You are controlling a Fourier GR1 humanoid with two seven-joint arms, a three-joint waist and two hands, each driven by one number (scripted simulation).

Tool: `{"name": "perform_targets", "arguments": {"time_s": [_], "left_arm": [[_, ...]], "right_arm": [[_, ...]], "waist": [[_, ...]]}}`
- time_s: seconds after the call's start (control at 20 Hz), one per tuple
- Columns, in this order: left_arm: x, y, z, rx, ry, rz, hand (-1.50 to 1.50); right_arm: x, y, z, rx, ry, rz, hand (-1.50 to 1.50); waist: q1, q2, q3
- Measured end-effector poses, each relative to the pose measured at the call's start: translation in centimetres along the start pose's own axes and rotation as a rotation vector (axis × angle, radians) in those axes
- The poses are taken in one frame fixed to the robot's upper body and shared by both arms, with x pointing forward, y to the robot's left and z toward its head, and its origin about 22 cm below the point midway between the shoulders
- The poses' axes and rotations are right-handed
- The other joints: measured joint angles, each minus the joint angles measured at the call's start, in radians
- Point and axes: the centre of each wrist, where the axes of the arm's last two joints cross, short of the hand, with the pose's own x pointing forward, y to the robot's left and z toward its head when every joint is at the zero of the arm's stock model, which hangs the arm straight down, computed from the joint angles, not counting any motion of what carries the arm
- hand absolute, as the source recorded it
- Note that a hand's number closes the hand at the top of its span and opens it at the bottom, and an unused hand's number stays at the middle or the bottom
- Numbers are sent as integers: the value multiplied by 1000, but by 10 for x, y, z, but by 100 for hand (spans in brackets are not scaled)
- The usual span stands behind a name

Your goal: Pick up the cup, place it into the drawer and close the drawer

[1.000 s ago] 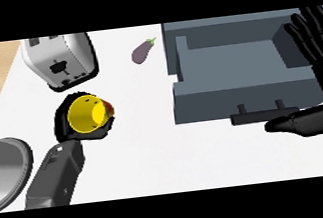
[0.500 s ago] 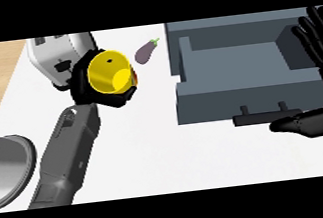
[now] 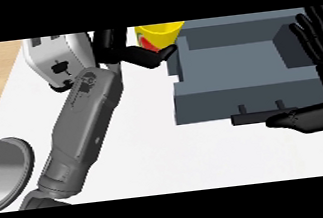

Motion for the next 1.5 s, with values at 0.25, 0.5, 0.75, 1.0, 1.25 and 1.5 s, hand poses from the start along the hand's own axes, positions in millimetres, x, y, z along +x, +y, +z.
{"name": "perform_targets", "arguments": {"time_s": [0.25, 0.5, 0.75, 1.0, 1.25, 1.5], "left_arm": [[19, -31, -35, 2, 67, -60, 150], [24, -55, -54, 12, 176, -126, 150], [13, -62, -53, 3, 275, -198, 150], [-3, -61, -42, -74, 386, -259, 150], [-15, -58, -31, -123, 446, -295, -150], [-24, -55, -20, -111, 441, -250, -150]], "right_arm": [[3, -4, -1, 8, -12, -5, -150], [-2, -3, -5, 27, -26, -17, -150], [-1, -2, -13, 45, -42, -26, -150], [-1, 7, -21, 79, -60, -36, -150], [3, 14, -26, 118, -80, -45, -150], [5, 25, -32, 183, -98, -81, -150]], "waist": [[-21, 6, 0], [-48, 15, 1], [-77, 23, 1], [-116, 35, 2], [-156, 43, 2], [-187, 51, 1]]}}
